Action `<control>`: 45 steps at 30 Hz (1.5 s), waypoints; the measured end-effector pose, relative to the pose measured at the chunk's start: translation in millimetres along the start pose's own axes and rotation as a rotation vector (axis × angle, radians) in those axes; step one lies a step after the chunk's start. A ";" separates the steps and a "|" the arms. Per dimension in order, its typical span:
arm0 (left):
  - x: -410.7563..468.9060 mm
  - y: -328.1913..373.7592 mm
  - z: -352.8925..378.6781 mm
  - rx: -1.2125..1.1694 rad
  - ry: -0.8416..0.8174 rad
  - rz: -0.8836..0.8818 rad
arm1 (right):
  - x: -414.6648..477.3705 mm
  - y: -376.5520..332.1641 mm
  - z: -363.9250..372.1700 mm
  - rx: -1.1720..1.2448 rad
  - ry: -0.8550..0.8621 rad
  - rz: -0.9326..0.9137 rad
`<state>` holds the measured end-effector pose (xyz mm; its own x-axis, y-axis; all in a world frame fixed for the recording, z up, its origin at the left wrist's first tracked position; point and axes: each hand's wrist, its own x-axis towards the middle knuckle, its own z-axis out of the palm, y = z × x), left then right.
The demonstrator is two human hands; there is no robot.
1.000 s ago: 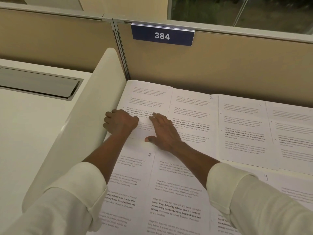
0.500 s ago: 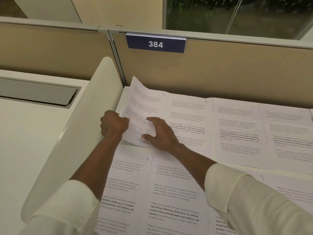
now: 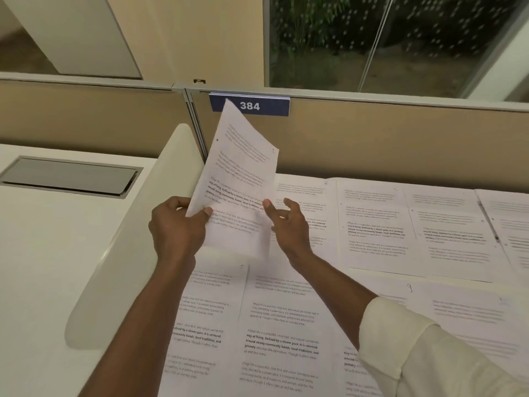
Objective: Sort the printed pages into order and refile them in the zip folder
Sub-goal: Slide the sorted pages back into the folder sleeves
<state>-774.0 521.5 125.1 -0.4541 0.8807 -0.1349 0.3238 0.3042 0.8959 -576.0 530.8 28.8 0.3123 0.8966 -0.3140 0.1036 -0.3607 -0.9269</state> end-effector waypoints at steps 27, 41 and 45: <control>-368.9 -39.9 116.8 -0.074 -0.683 -0.140 | -296.0 155.1 -391.1 0.227 0.169 0.103; -580.2 -50.8 184.6 -0.031 -0.823 -0.065 | -422.5 237.5 -564.9 0.296 0.317 0.167; -603.9 -48.6 202.1 -0.031 -0.841 -0.098 | -427.9 246.8 -594.5 0.281 0.319 0.171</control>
<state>-347.7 48.3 77.5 0.2941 0.8313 -0.4716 0.2870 0.3938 0.8732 -122.7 -94.7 56.5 0.5823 0.6906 -0.4289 -0.2208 -0.3734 -0.9010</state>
